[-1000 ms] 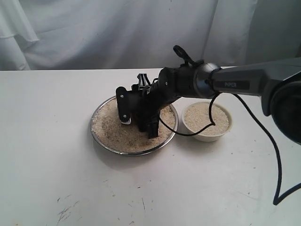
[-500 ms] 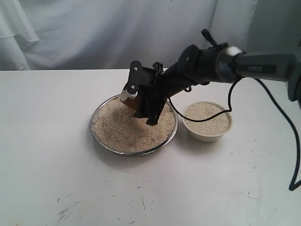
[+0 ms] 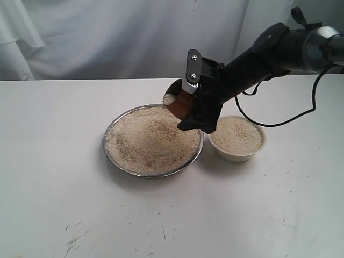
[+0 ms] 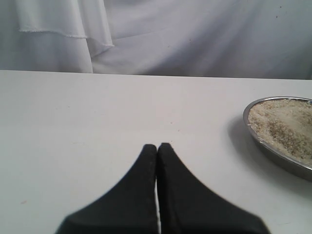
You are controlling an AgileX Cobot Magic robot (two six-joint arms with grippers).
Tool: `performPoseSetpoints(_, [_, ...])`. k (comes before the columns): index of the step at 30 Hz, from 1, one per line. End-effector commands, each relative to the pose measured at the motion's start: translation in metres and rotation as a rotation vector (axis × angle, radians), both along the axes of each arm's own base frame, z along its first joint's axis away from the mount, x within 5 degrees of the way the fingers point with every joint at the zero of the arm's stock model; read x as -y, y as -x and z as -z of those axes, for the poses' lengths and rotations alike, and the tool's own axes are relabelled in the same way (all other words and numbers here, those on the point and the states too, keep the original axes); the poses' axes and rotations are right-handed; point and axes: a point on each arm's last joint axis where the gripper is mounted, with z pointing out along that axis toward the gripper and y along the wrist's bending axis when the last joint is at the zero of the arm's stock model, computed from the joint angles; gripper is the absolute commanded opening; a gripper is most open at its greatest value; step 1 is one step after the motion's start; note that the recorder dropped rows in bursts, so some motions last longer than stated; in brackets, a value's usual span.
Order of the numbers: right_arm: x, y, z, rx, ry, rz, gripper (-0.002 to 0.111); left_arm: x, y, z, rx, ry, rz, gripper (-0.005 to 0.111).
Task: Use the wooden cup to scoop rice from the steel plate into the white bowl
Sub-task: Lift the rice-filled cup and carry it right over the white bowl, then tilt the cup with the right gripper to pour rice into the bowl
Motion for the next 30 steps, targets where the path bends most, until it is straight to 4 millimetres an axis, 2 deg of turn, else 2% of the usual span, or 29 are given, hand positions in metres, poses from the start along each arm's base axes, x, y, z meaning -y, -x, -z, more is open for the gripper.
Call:
performPoseSetpoints(1, [0.021,-0.005,-0.019,0.024,-0.012,0.018,0.0,0.0,0.0,0.001,0.007,0.004,0.001,0.0])
performPoseSetpoints(8, [0.055,-0.008,-0.046,0.123,0.119,0.039,0.0,0.0,0.0,0.001,0.007,0.004,0.001,0.0])
performPoseSetpoints(12, [0.074,-0.005,-0.053,0.144,0.179,0.078,0.0,0.0,0.0,0.001,0.007,0.004,0.001,0.0])
performPoseSetpoints(17, [0.097,0.004,-0.049,0.167,0.219,0.143,0.0,0.0,0.0,0.001,0.007,0.004,0.001,0.0])
performPoseSetpoints(26, [0.113,0.017,-0.027,0.194,0.331,0.166,0.0,0.0,0.0,0.001,0.007,0.004,0.001,0.0])
performPoseSetpoints(30, [0.123,0.021,-0.022,0.18,0.434,0.199,0.0,0.0,0.0,0.001,0.007,0.004,0.001,0.0])
